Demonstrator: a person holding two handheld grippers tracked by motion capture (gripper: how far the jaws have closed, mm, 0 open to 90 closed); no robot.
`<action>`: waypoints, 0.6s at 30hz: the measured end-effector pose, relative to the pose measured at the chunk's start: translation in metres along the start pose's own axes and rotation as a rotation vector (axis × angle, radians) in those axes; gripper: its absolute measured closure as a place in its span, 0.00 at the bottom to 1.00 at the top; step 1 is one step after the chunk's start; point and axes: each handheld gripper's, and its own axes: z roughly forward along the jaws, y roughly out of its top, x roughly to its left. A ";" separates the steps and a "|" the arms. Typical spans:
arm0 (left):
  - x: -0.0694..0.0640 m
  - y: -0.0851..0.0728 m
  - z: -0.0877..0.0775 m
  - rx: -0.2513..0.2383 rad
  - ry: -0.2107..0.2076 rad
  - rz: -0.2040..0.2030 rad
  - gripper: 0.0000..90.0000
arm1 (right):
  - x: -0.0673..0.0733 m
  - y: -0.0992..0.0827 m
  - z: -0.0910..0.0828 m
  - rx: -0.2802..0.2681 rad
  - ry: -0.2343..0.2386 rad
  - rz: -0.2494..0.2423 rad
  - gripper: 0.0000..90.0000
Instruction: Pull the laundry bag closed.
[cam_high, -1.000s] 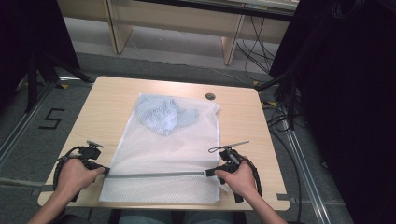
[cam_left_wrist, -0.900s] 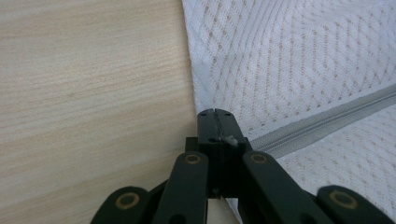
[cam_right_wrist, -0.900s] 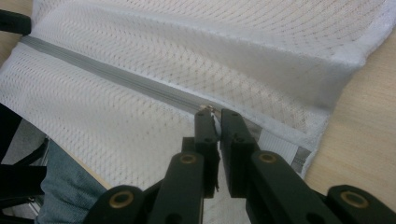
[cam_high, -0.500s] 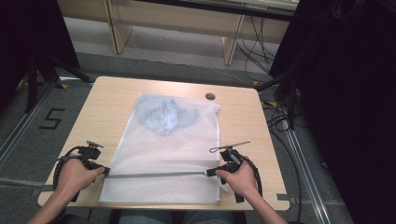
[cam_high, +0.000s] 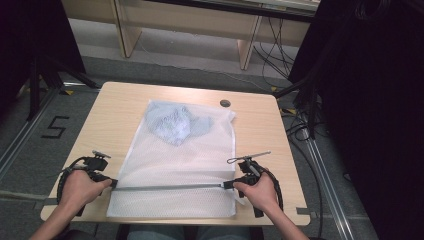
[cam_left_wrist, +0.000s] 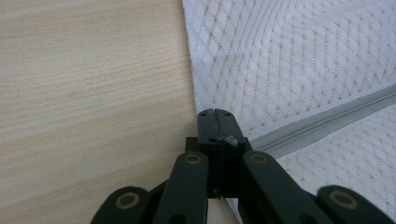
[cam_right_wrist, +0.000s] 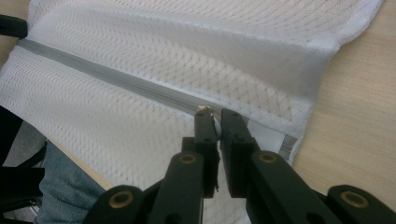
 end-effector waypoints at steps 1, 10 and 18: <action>0.000 0.000 0.000 0.000 0.000 0.001 1.00 | 0.000 0.000 0.000 0.000 -0.002 -0.003 0.96; 0.000 0.000 0.000 -0.001 0.000 -0.001 1.00 | -0.004 -0.002 -0.002 0.000 -0.009 0.005 0.96; 0.000 0.000 0.000 0.001 -0.001 0.000 1.00 | -0.007 -0.003 -0.006 0.021 -0.012 0.045 0.96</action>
